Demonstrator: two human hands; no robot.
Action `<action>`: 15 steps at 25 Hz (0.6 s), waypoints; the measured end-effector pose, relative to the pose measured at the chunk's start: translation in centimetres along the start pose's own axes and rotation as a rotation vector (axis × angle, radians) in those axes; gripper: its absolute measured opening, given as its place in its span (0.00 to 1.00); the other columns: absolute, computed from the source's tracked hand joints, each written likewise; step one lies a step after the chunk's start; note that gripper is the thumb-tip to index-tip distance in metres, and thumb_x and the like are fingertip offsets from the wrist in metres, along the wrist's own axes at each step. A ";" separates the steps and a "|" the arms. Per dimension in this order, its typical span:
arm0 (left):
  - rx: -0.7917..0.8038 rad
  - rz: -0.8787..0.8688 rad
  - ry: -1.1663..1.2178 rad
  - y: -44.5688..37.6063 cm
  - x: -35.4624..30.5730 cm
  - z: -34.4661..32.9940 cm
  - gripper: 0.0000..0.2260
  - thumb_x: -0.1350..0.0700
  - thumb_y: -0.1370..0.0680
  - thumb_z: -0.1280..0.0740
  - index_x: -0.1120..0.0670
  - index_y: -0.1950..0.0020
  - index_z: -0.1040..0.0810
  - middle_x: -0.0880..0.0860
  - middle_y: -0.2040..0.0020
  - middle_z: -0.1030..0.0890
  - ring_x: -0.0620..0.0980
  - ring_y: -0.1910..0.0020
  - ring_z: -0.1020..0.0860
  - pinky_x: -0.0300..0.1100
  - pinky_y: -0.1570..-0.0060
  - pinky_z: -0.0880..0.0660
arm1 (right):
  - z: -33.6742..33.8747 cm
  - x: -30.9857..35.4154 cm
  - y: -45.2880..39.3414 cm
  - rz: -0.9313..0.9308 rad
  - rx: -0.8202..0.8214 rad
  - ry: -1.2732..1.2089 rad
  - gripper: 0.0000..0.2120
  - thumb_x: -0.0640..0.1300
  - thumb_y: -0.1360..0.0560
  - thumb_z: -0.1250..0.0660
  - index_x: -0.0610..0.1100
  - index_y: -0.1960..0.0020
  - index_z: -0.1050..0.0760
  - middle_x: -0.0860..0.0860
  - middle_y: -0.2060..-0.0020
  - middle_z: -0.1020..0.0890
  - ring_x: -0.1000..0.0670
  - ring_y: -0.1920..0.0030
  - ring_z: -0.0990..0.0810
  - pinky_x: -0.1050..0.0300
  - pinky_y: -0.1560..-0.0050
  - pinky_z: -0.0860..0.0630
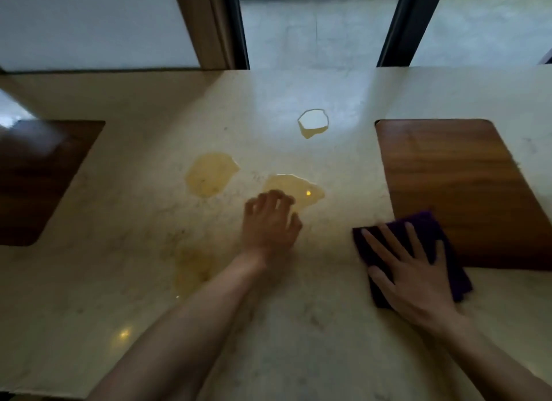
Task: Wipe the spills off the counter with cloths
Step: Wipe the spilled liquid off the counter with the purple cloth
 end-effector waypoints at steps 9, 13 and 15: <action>0.238 0.110 -0.199 2.4 13.2 1.3 0.25 0.39 0.26 0.47 0.51 0.34 0.34 0.55 0.31 0.34 0.59 0.32 0.36 0.59 0.33 0.39 | -5.0 7.6 11.9 -0.519 0.417 -0.068 0.33 0.72 0.28 0.65 0.62 0.41 0.88 0.56 0.42 0.87 0.42 0.29 0.78 0.30 0.28 0.60; 0.217 0.089 -0.210 2.1 13.2 1.5 0.25 0.40 0.27 0.44 0.52 0.35 0.31 0.55 0.34 0.31 0.60 0.36 0.32 0.58 0.37 0.37 | -3.9 9.1 7.3 -0.475 0.375 -0.074 0.32 0.68 0.24 0.62 0.64 0.38 0.86 0.59 0.37 0.84 0.43 0.32 0.80 0.26 0.31 0.64; 0.200 0.097 -0.211 1.9 12.8 1.9 0.25 0.41 0.28 0.42 0.53 0.36 0.29 0.56 0.35 0.29 0.61 0.38 0.30 0.58 0.38 0.36 | -2.7 9.0 2.7 -0.427 0.161 -0.138 0.28 0.66 0.26 0.66 0.68 0.32 0.79 0.61 0.30 0.77 0.44 0.28 0.76 0.26 0.32 0.65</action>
Point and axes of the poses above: each hand's wrist, its own y-axis away from the middle knuckle, its own z-axis out of the back of the hand, x = y × z, the point moved 4 cm from there along -y, towards the middle knuckle
